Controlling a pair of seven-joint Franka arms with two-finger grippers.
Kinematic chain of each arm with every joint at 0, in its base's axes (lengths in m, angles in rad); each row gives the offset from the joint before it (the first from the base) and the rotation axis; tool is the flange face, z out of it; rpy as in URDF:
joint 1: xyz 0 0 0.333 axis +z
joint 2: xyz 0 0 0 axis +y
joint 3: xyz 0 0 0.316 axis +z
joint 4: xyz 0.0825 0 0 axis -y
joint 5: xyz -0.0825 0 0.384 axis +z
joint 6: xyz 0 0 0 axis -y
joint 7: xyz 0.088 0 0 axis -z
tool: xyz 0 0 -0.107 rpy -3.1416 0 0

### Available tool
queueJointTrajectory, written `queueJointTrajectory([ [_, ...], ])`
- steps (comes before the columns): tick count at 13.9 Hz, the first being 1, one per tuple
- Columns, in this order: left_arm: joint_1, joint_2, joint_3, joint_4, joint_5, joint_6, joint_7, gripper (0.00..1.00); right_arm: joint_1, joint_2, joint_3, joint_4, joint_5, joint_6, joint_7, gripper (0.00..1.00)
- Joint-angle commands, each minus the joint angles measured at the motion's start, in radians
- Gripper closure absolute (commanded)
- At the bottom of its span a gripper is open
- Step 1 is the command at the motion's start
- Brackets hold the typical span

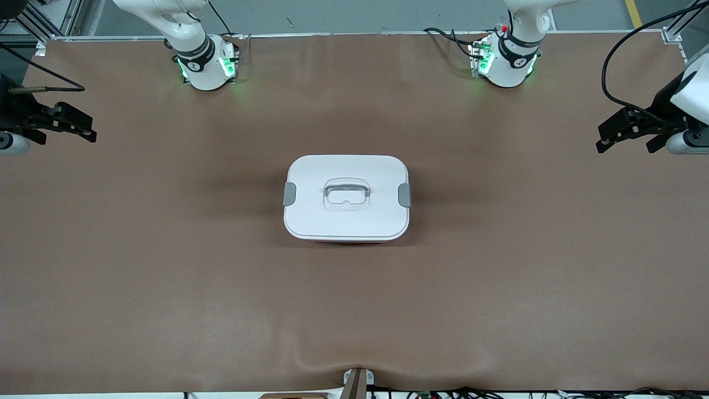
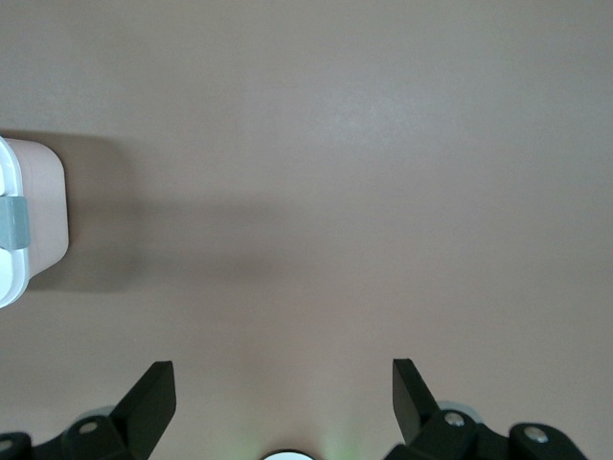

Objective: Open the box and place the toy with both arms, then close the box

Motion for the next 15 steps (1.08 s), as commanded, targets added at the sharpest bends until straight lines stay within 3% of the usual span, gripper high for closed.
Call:
queueJointTrajectory([
  [1,-0.121,-0.009,0.153,0.013,-0.006,-0.01,0.035,0.0,0.01,0.002,-0.002,0.009,-0.02,0.0,0.005,0.0],
  [3,-0.175,-0.006,0.221,0.013,-0.007,-0.026,0.038,0.0,0.01,0.002,-0.002,0.009,-0.02,0.0,0.005,0.0],
  [15,-0.174,0.011,0.218,0.033,-0.004,-0.046,0.031,0.0,0.013,0.002,-0.002,0.014,-0.02,0.0,0.005,0.0],
])
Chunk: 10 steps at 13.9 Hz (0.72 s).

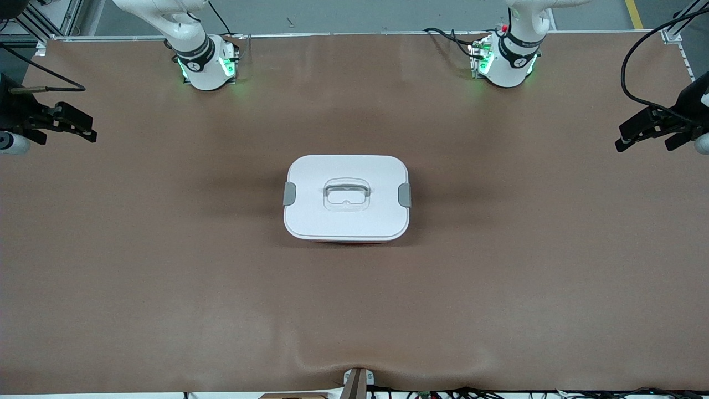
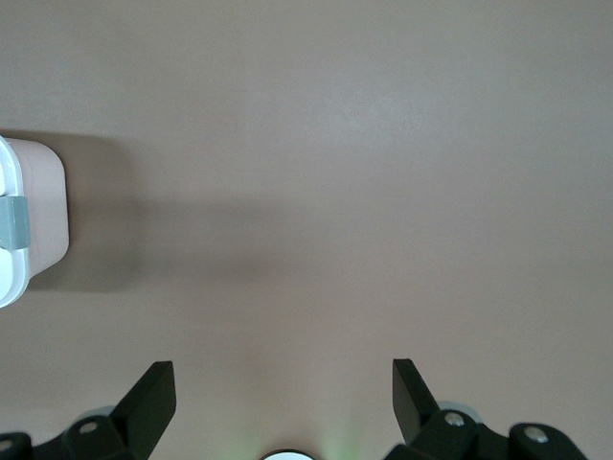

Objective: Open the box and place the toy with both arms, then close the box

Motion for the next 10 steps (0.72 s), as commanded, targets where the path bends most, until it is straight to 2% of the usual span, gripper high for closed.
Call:
queueJointTrajectory([
  [1,-0.012,0.008,0.007,0.027,-0.004,-0.034,0.007,0.0,0.013,0.002,-0.002,0.012,-0.02,-0.001,0.005,0.0],
  [4,-0.01,0.006,0.006,0.041,0.048,-0.059,0.013,0.0,0.016,0.002,-0.002,0.014,-0.02,0.001,0.006,0.0],
  [10,-0.007,0.006,0.005,0.047,0.048,-0.07,0.01,0.0,0.02,0.004,-0.002,0.017,-0.02,0.005,0.006,0.0],
])
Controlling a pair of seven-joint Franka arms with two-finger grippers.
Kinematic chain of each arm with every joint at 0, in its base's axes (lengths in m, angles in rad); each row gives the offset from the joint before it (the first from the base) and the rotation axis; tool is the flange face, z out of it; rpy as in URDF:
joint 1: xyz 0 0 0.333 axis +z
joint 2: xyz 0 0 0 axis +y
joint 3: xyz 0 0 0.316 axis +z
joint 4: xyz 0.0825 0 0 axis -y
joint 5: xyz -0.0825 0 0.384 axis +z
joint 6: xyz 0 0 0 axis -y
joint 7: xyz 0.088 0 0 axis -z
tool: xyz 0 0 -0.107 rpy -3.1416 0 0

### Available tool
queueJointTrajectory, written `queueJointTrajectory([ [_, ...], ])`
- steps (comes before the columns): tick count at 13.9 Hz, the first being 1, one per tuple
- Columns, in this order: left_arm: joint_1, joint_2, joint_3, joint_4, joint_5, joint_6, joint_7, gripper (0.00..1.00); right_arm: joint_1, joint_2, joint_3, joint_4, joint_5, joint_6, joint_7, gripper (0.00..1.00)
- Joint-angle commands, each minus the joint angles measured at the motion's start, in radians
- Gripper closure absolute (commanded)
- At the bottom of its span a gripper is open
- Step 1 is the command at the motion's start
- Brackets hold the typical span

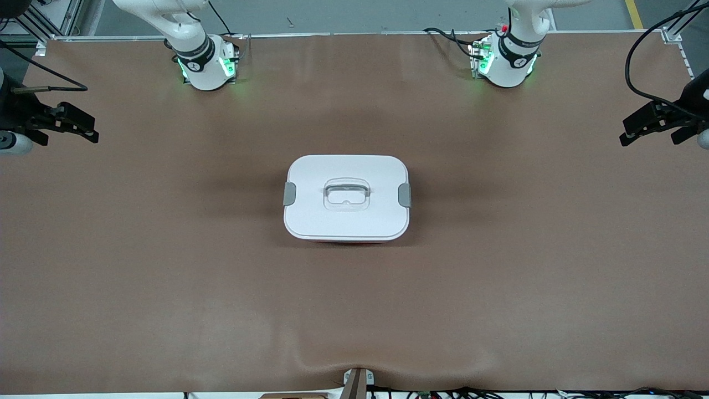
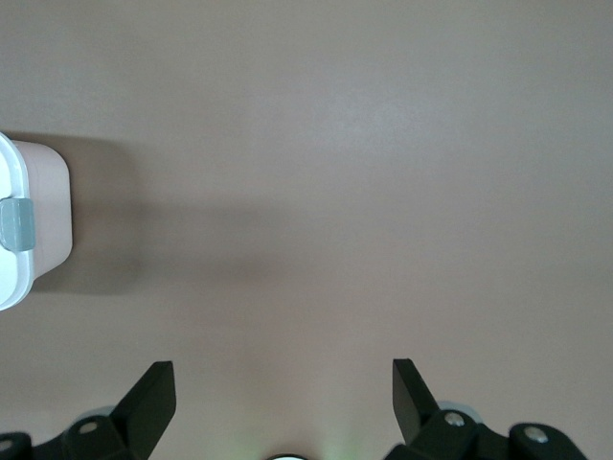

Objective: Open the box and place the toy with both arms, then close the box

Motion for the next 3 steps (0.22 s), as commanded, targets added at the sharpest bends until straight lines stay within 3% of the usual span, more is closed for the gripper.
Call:
queueJointTrajectory([
  [1,-0.005,0.008,0.005,0.022,0.019,-0.022,0.01,0.0,0.013,0.004,-0.002,0.016,-0.02,-0.002,0.006,0.0],
  [3,-0.011,0.009,0.005,0.022,0.019,-0.022,0.008,0.0,0.013,0.004,-0.002,0.017,-0.018,-0.004,0.006,0.0],
])
